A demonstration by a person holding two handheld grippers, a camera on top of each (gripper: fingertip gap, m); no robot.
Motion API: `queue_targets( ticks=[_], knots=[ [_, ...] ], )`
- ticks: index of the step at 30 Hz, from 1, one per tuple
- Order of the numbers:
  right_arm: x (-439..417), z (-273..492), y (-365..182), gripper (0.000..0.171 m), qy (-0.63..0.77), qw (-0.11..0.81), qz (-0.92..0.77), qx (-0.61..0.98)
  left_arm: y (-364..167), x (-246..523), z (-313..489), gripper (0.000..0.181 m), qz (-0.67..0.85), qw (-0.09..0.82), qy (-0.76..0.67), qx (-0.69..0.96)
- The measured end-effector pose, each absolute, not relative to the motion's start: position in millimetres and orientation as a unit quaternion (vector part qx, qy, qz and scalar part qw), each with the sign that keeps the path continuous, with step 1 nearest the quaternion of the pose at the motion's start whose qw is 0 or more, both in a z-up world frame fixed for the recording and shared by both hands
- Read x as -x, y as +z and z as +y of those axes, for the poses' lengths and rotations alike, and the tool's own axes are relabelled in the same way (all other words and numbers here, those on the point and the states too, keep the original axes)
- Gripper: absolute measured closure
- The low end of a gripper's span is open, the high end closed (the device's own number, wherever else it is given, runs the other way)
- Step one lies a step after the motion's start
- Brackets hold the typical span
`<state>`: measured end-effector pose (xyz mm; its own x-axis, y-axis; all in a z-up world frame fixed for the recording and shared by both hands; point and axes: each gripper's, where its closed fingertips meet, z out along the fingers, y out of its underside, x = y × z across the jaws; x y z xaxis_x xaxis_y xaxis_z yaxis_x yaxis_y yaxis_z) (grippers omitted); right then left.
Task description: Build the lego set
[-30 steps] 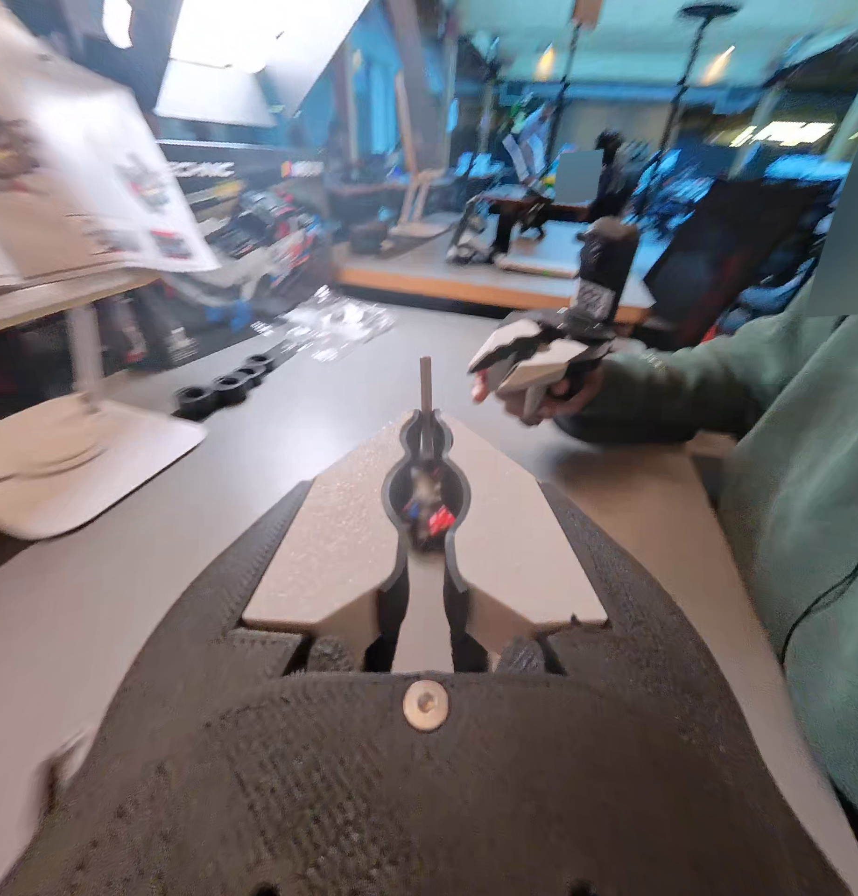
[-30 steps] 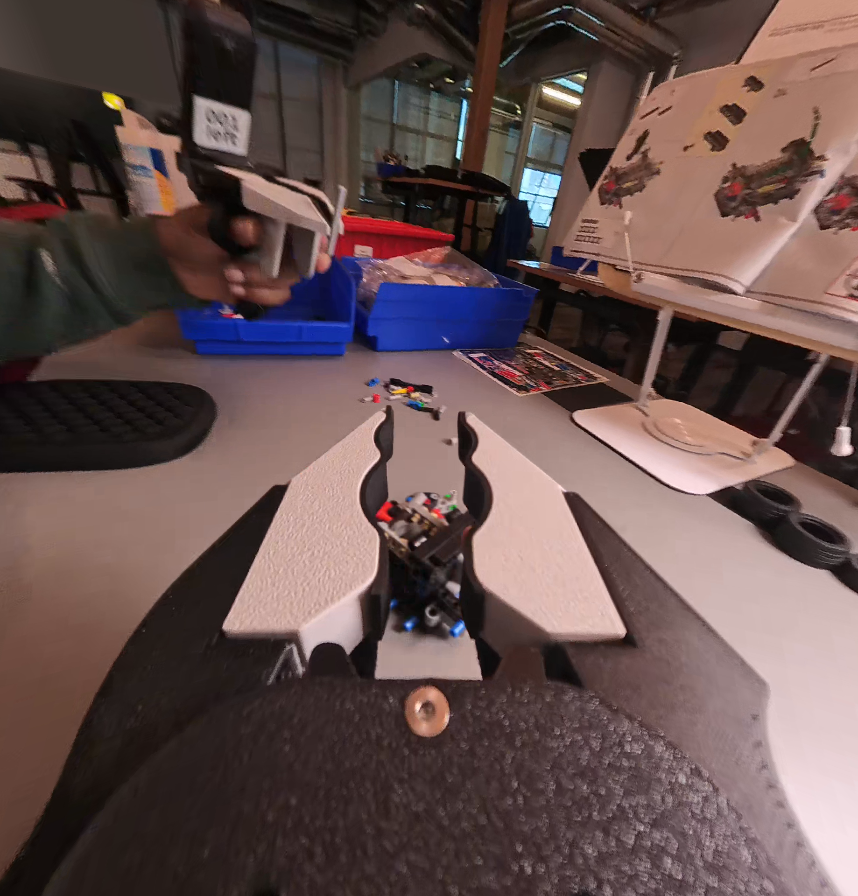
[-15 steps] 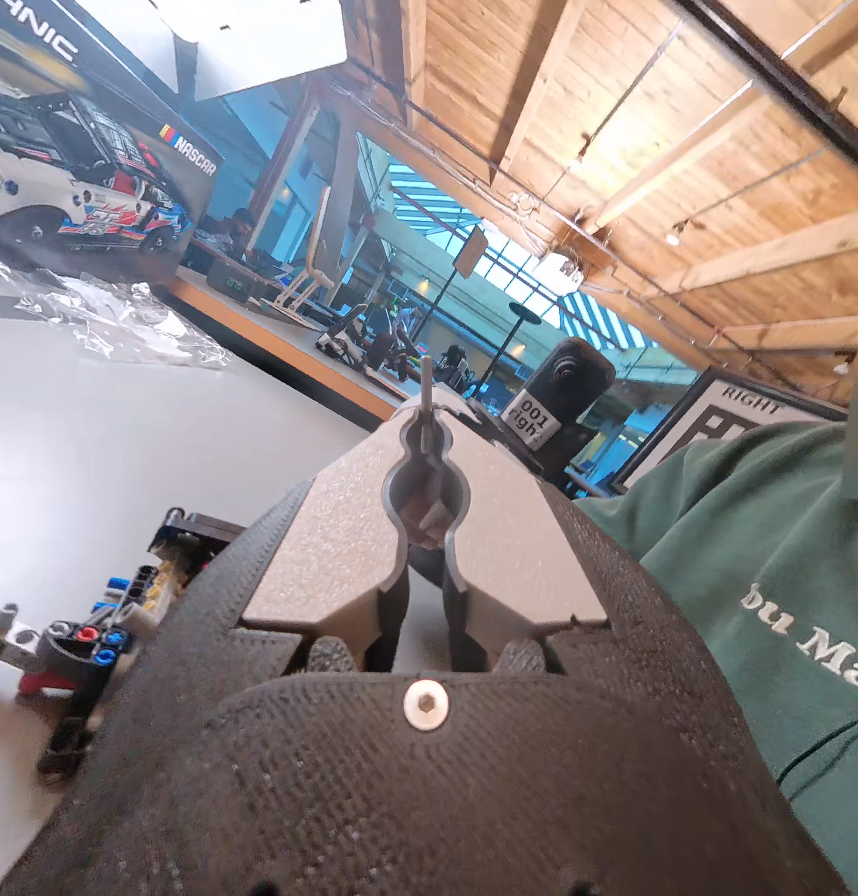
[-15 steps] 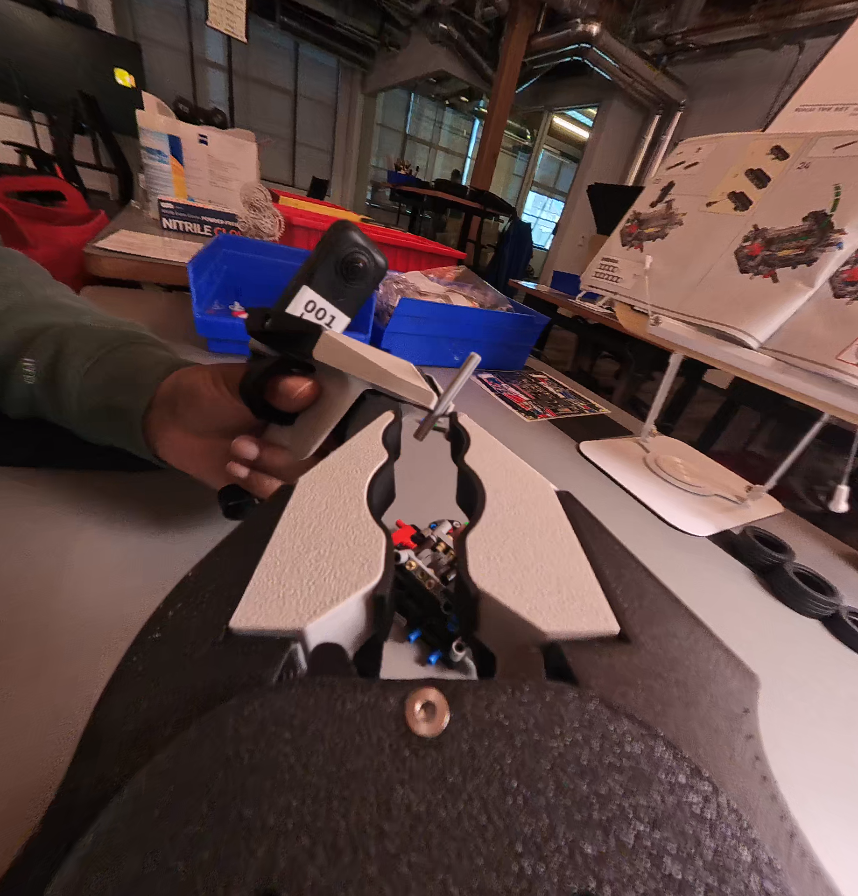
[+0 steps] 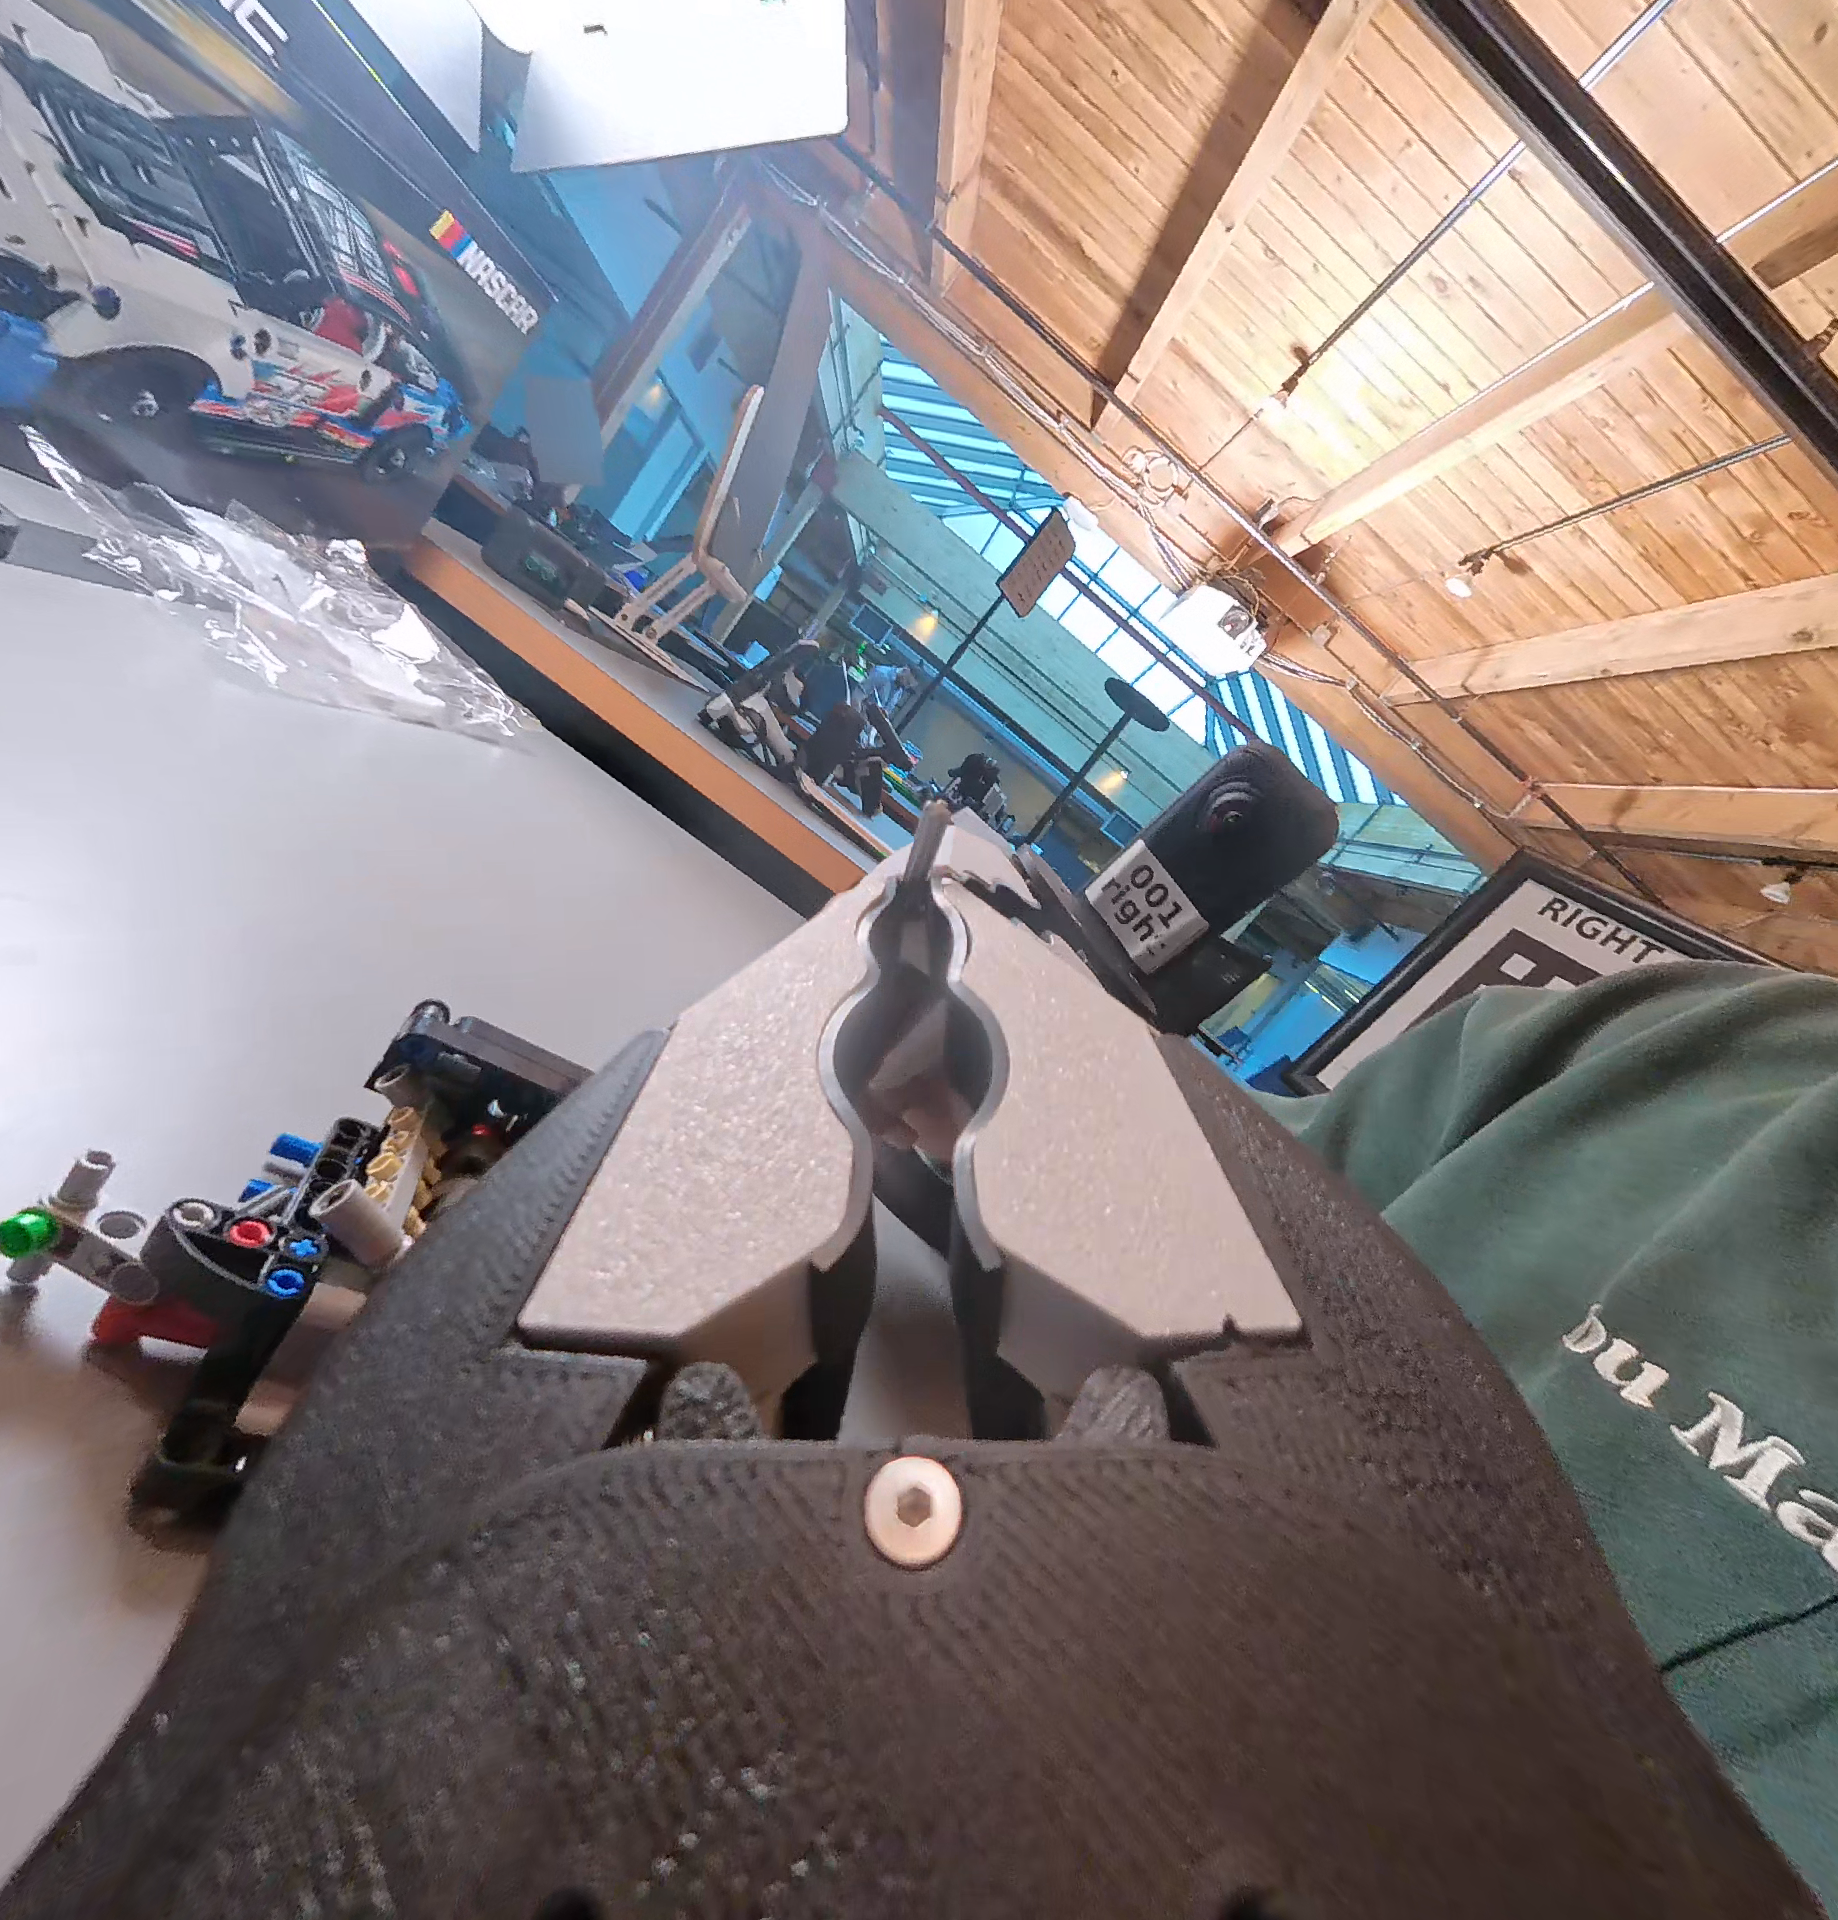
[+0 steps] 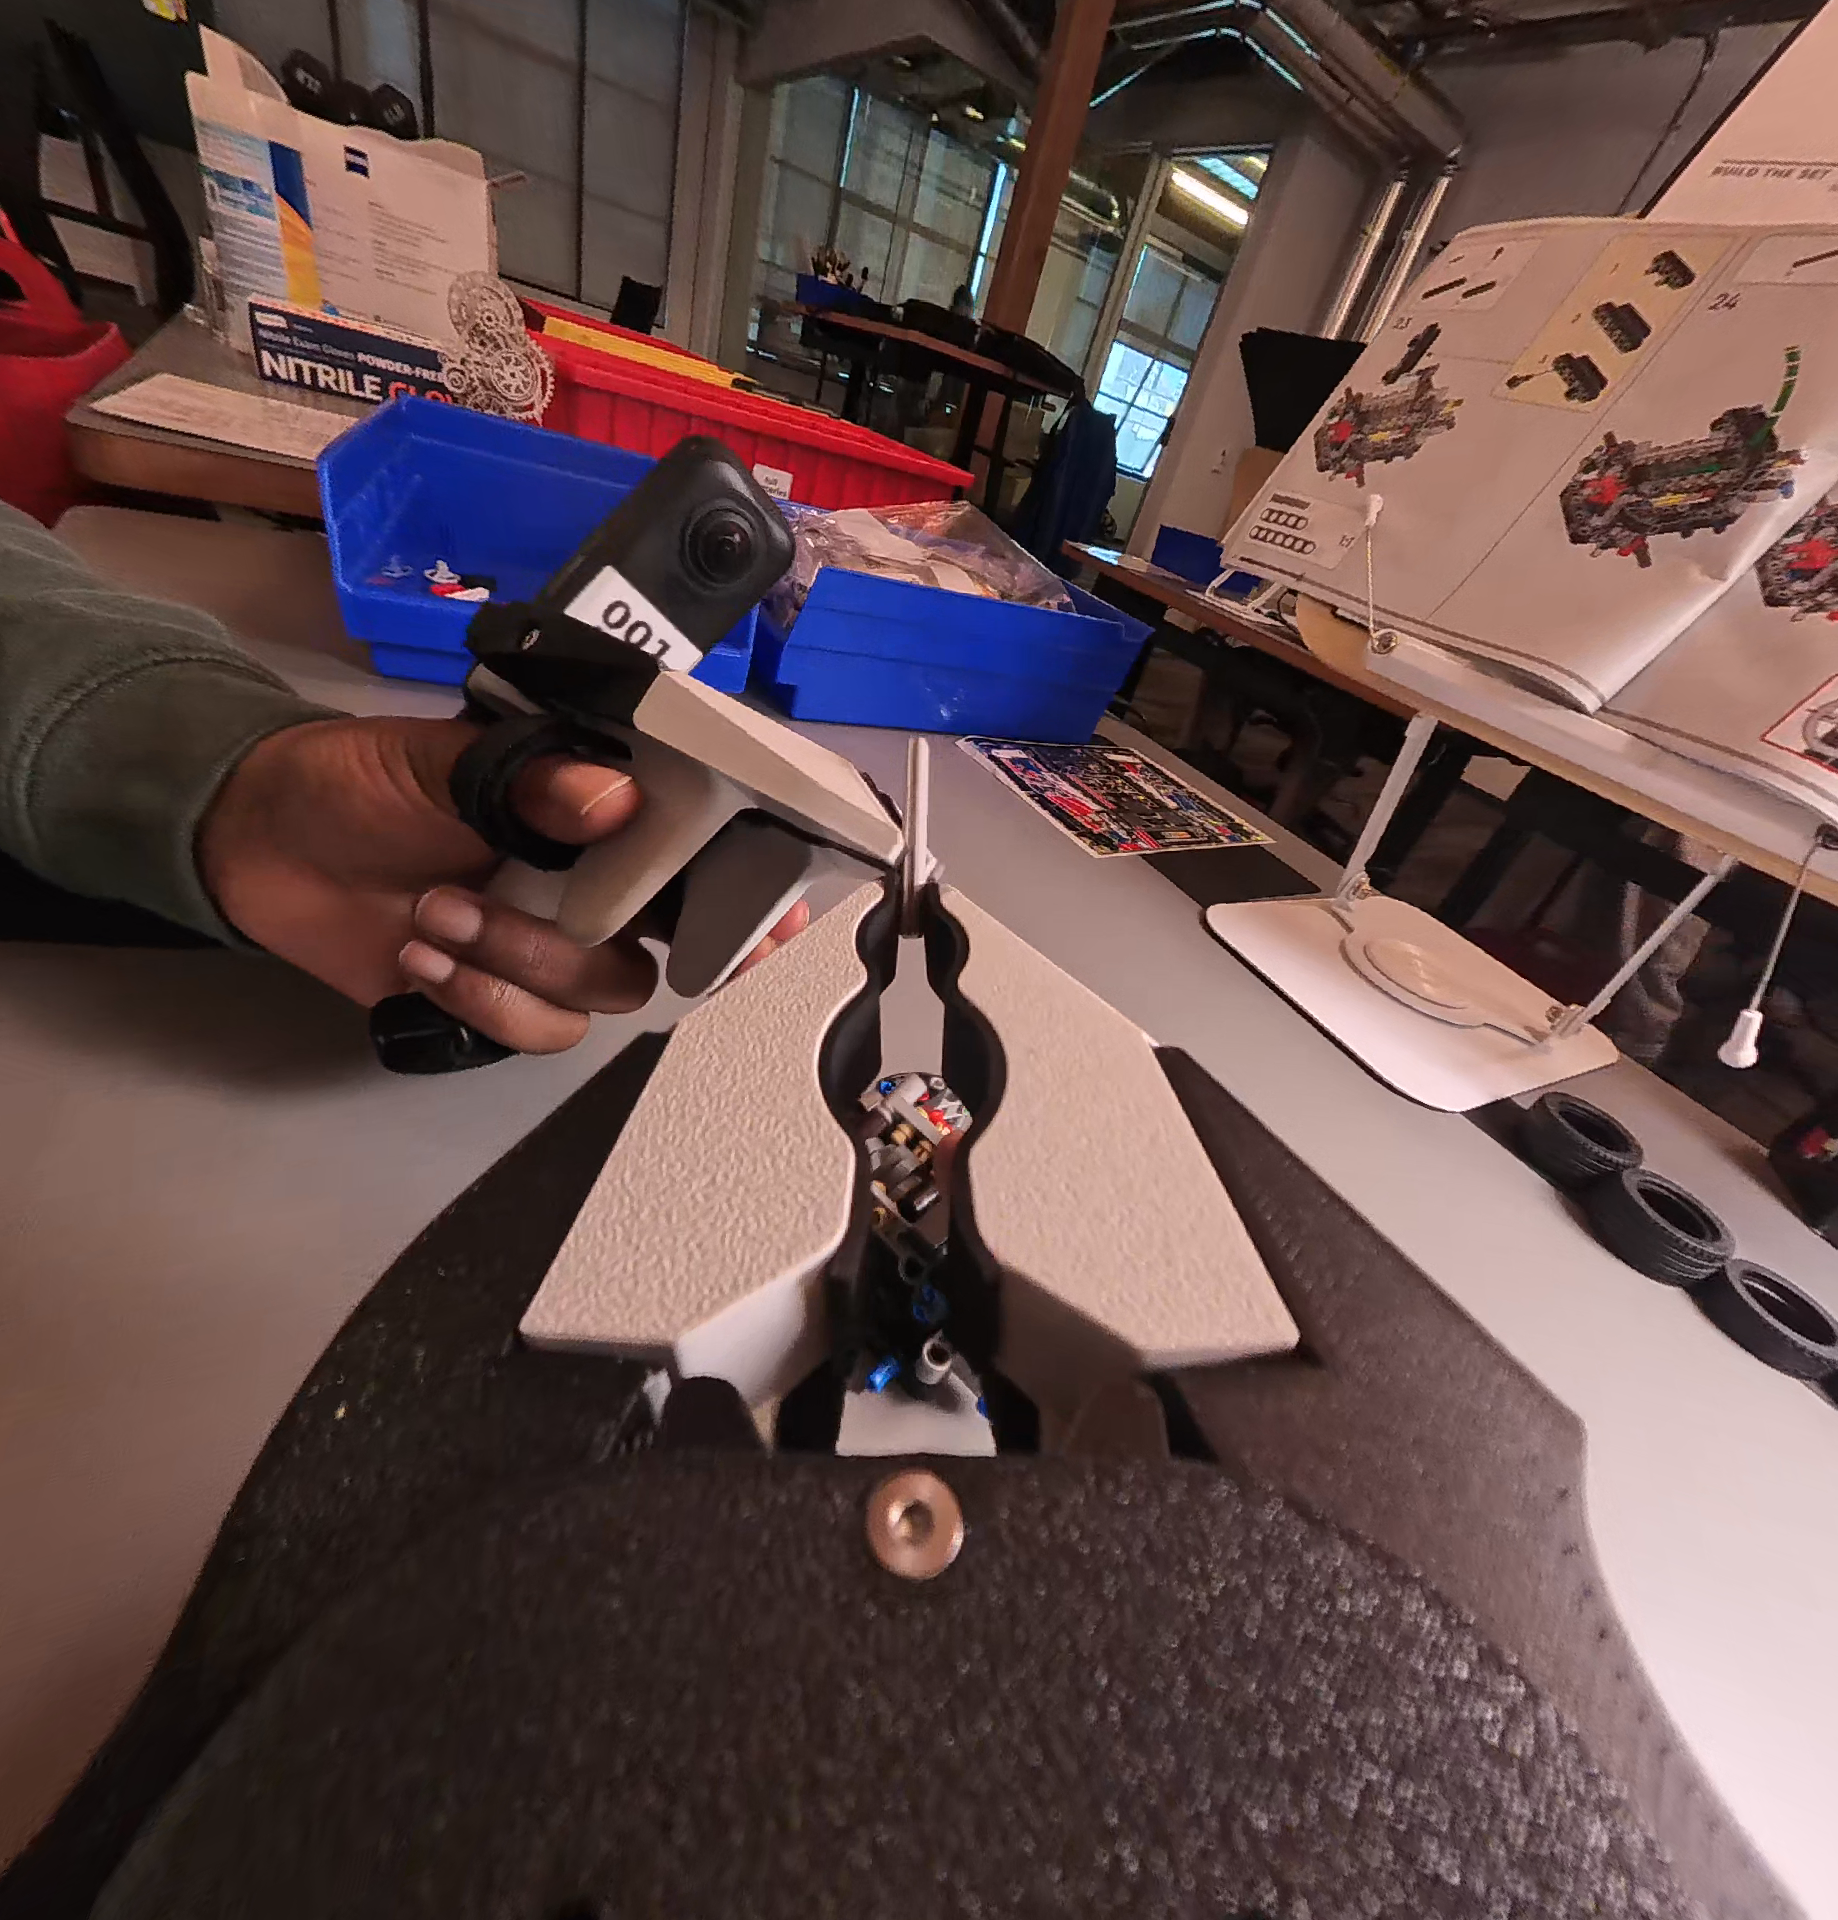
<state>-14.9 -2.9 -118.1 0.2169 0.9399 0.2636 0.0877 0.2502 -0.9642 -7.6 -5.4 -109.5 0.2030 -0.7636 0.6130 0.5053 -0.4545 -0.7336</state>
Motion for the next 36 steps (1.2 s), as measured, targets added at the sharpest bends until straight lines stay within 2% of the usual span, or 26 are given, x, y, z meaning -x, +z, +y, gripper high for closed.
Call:
queue_targets(
  ticks=[3,8,13,17,23,32,35,36],
  knots=[
    [12,-4,-121,0.168,0.362,0.585,-0.531,0.495,-114,6,-7,0.178,0.138,0.496,-0.614,0.598],
    [3,-8,-123,0.169,0.37,0.563,-0.56,0.481,-124,13,-10,0.163,0.244,0.503,-0.517,0.648],
    [-1,-14,-138,0.169,0.35,0.536,-0.609,0.468,-137,21,-17,0.164,0.352,0.512,-0.407,0.669],
    [1,-22,-155,0.17,0.331,0.509,-0.647,0.461,-148,13,-31,0.165,0.403,0.481,-0.4,0.668],
    [3,-34,-172,0.17,0.329,0.472,-0.679,0.456,-167,4,-40,0.179,0.444,0.451,-0.379,0.675],
    [3,-32,-171,0.169,0.342,0.472,-0.669,0.461,-170,6,-37,0.179,0.451,0.456,-0.361,0.677],
    [0,-17,-167,0.167,0.326,0.49,-0.654,0.475,-168,7,-27,0.179,0.422,0.484,-0.347,0.684],
    [-4,-10,-170,0.162,0.316,0.487,-0.654,0.485,-169,8,-22,0.179,0.41,0.492,-0.339,0.689]
  ],
)
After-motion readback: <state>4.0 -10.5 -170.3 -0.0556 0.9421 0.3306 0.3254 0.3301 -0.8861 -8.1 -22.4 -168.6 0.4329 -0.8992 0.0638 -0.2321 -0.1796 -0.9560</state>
